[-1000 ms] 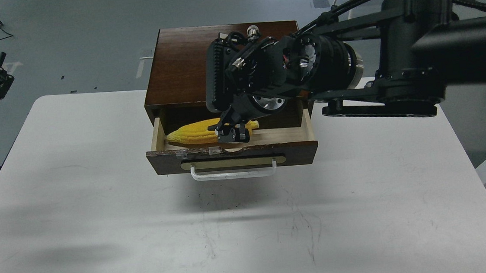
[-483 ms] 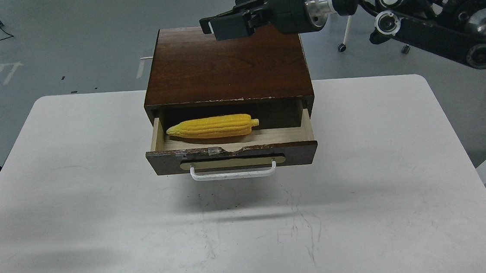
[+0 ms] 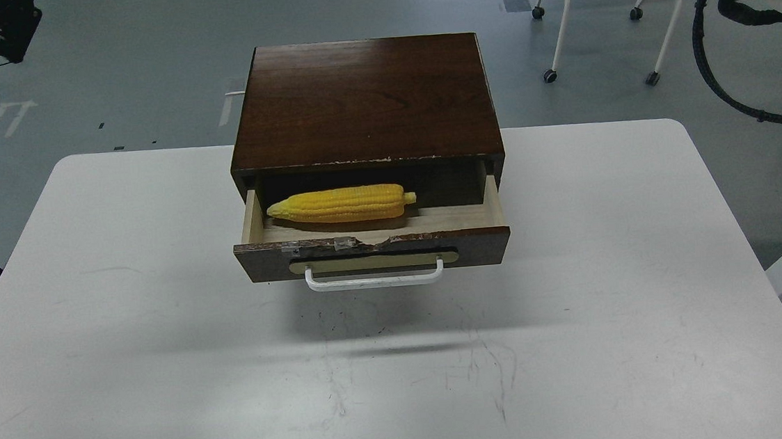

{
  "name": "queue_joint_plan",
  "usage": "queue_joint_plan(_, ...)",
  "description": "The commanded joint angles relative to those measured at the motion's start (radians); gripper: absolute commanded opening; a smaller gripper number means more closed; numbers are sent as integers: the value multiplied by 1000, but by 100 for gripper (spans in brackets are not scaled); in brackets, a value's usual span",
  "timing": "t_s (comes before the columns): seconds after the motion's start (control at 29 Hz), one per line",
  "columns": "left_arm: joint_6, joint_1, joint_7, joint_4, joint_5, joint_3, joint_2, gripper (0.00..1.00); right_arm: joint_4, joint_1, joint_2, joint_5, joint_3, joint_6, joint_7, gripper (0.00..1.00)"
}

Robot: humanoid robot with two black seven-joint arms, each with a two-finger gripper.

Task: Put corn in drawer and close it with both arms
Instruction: 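Release the corn and withdraw the right gripper up and away, then move the left gripper to the front of the open drawer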

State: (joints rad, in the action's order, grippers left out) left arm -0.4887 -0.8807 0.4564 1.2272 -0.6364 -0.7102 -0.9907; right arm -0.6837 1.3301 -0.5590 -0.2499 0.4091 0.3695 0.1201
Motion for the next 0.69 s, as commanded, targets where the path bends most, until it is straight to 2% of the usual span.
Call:
queue_joint_plan(0.0,0,-3,32,155,-162,-3,-3,0,128,-57,11,193,17,2,1,100)
queue_joint_plan(0.14,0,-3,32,248,-452,-3,39,0,153,-115,22,351,71,2,1,100)
queue_joint_plan(0.38,0,12,32,429,-831,21,102,0,191,-268,25,451,284,3,0,100)
queue_joint_plan(0.45,0,14,32,478,-938,70,125,0,188,-316,43,493,321,5,-11,100)
queue_joint_plan(0.66,0,11,32,509,-1164,139,176,0,188,-350,93,563,344,6,-13,100)
